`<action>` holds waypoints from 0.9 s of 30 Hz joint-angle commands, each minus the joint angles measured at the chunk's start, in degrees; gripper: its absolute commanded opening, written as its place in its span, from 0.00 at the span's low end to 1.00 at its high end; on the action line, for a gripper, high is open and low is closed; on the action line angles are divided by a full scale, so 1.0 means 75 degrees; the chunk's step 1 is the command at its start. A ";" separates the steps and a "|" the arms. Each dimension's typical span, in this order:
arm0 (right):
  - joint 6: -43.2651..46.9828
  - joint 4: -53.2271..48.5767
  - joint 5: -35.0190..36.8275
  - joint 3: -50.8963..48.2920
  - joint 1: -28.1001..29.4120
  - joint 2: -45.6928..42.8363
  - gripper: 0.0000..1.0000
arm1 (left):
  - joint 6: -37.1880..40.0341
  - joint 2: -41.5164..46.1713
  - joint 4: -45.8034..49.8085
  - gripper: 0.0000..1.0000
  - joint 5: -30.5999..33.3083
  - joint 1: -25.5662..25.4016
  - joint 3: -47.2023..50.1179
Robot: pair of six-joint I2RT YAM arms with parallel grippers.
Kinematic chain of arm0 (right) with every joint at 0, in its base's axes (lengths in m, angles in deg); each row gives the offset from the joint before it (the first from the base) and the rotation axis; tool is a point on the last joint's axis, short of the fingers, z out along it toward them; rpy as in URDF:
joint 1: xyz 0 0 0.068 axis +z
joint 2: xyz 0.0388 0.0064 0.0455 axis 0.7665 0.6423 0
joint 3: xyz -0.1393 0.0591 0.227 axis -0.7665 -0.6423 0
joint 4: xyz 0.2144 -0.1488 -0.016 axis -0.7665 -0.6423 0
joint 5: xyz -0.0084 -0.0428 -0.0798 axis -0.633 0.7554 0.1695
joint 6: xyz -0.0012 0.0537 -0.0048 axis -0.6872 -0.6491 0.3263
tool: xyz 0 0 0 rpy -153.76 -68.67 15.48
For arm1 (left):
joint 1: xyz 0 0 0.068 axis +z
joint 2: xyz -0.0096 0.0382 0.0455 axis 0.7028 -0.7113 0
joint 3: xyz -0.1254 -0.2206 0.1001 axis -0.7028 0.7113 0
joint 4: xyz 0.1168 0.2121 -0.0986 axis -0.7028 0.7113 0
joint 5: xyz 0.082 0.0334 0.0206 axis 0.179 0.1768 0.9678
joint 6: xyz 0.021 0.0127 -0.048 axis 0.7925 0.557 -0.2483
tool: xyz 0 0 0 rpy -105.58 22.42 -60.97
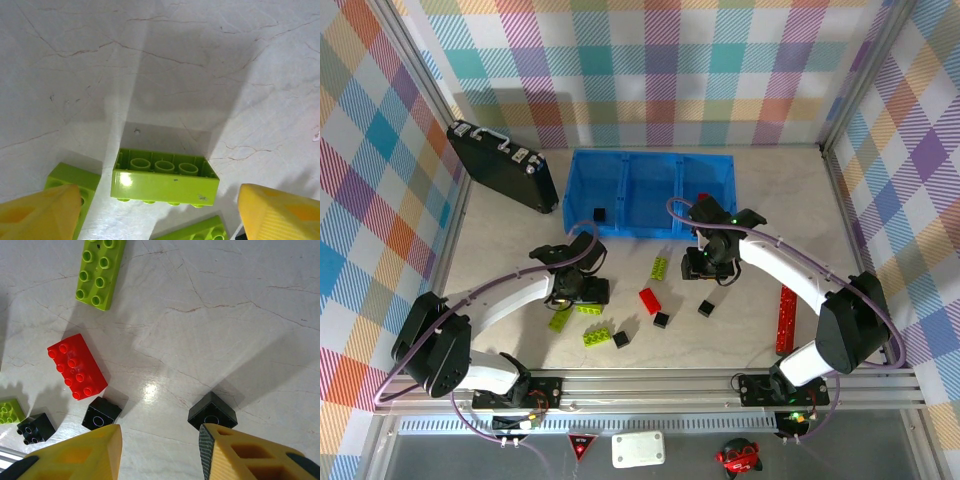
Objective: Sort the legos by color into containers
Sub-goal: Pick up the lego from the middle-left of the table.
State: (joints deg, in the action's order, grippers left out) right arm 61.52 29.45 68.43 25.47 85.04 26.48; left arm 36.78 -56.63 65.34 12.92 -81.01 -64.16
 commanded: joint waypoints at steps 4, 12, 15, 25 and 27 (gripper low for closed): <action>-0.0104 -0.0036 -0.0098 -0.0028 0.0079 0.0100 0.46 | 0.0012 -0.0308 -0.0204 0.85 -0.0183 -0.0144 0.0229; -0.0089 -0.0058 -0.0054 -0.0012 0.0099 0.0129 0.46 | 0.0348 -0.0872 -0.0296 0.81 -0.0394 -0.0191 0.0178; -0.0079 -0.0056 -0.0041 -0.0030 0.0102 0.0157 0.46 | 0.0412 -0.1020 -0.0302 0.78 -0.0394 -0.0226 0.0157; -0.0071 -0.0071 -0.0040 0.0014 0.0114 0.0194 0.46 | 0.0392 -0.1185 -0.0211 0.69 -0.0229 -0.0343 0.0024; -0.0082 -0.0059 -0.0041 -0.0004 0.0126 0.0183 0.46 | 0.0415 -0.1208 -0.0168 0.68 -0.0187 -0.0341 -0.0023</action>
State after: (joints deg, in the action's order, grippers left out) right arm 61.37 29.43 68.45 25.47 85.37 27.28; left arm 39.20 -64.89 62.54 10.67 -82.85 -63.29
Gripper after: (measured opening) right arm 0.457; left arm 0.687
